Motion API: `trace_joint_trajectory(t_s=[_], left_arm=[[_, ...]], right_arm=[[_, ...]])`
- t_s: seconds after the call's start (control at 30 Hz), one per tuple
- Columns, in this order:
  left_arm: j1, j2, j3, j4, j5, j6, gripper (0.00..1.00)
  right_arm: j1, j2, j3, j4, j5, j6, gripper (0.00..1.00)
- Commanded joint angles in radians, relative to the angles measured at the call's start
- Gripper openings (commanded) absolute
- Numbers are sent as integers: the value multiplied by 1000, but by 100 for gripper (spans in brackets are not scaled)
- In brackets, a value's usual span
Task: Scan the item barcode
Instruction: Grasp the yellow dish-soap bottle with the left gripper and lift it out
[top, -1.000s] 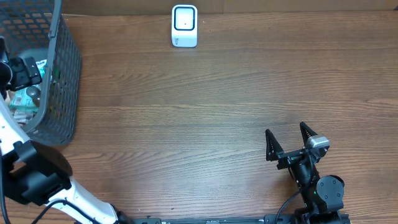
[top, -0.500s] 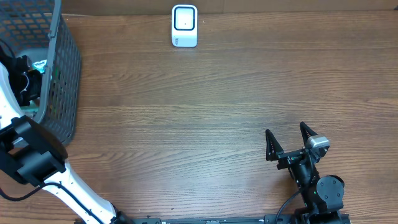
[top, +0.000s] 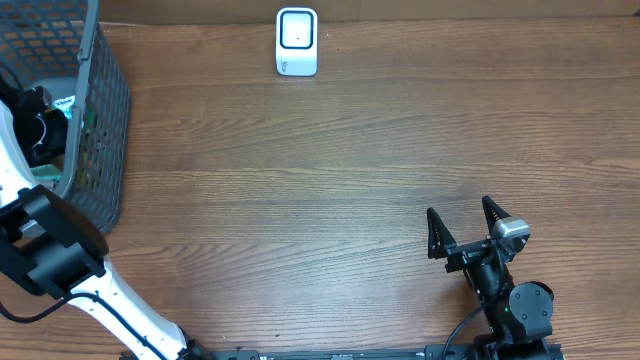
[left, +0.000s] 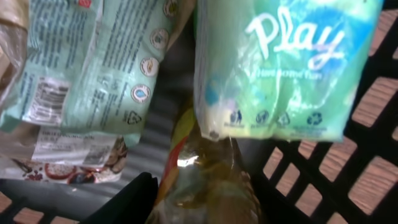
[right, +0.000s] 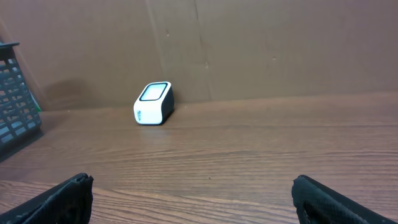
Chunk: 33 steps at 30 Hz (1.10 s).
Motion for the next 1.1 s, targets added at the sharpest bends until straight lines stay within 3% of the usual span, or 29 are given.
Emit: trace_joint_trajectory(t_s=[0.0,0.43,0.57,0.67,0.93,1.07], left_arm=[[9,-12,97,-28,22,-26,43],[7,-219,414,-60,28,-190,39],[-6,-333,437,-13,156,-279,39],[-51,-432,437,12,283,-322,37],[-285,-513,437,-36,277,-427,34],[-413,-492,435,-101,269,-474,39]], right_arm=[[5,-8,-10,3,9,-3,100],[5,-8,-11,3,9,-3,100],[5,-8,-11,3,9,-3,100],[5,-8,-10,3,9,-3,100],[5,-8,-10,3,9,-3,100],[5,-8,-10,3,9,-3,100]])
